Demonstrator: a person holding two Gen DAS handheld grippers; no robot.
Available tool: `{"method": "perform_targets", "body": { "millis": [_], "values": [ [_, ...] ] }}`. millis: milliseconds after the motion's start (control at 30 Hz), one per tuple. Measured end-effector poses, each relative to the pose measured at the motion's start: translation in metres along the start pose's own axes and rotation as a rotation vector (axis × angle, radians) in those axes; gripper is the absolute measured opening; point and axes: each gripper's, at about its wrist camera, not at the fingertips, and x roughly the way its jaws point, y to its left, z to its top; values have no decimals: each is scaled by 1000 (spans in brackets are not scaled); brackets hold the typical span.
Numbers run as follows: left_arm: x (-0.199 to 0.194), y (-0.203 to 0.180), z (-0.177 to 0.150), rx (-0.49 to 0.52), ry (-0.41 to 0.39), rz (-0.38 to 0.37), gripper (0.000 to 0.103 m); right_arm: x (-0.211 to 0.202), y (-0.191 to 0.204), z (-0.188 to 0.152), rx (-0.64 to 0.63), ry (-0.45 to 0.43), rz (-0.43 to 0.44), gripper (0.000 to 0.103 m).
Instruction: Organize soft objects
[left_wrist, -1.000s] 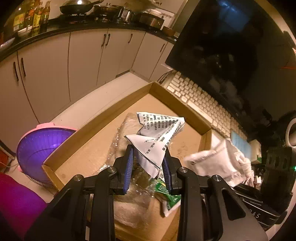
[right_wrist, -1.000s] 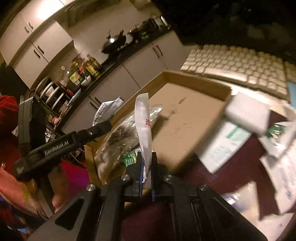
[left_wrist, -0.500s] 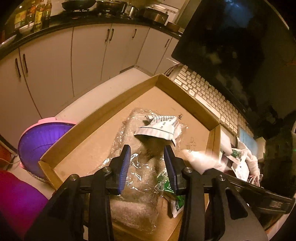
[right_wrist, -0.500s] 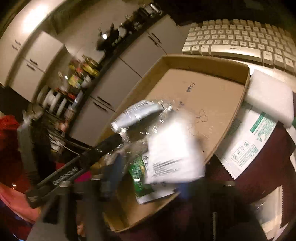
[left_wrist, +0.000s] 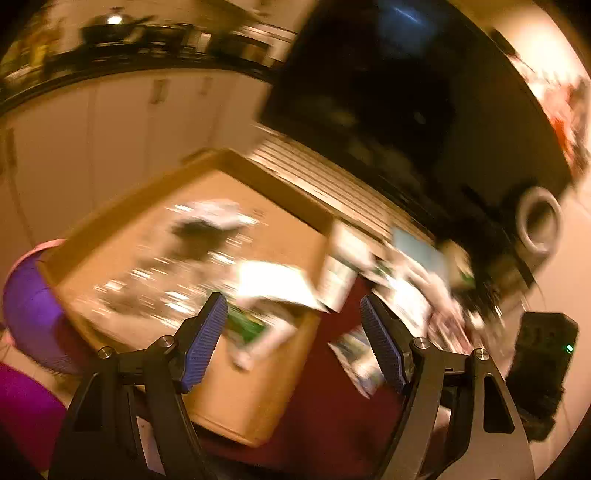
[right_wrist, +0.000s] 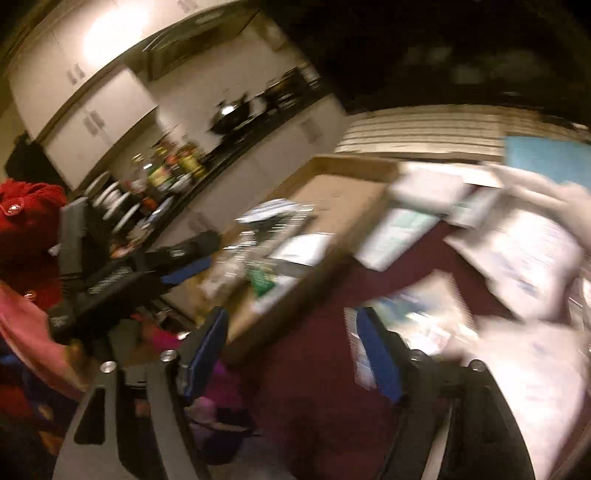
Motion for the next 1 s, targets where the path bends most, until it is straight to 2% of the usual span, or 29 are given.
{"method": "perform_targets", "body": {
  "millis": [233,400,467,533,600,700,800,1000],
  "values": [
    [34,-58,-19,184,121,-64,75,-47,-49,-21,121,-35,-187,80],
    [70,-91,-27,394,171,-20,75,-67,-74,-33,189,-28,-377,80],
    [88,-97,-29,455,214,13,75,-67,-83,-36,215,-10,-411,80],
    [102,-97,-30,493,258,-10,75,-63,-89,-38,241,9,-405,80],
    [112,-100,-34,523,286,-1,75,-58,-86,-38,237,15,-398,80],
    [126,-102,-40,548,357,-28,75,-48,-77,-38,193,43,-382,80],
    [128,-106,-47,584,365,-31,75,-34,-60,-37,105,72,-452,81],
    [119,-107,-50,561,418,-87,75,-18,-49,-37,15,109,-551,82]
  ]
}}
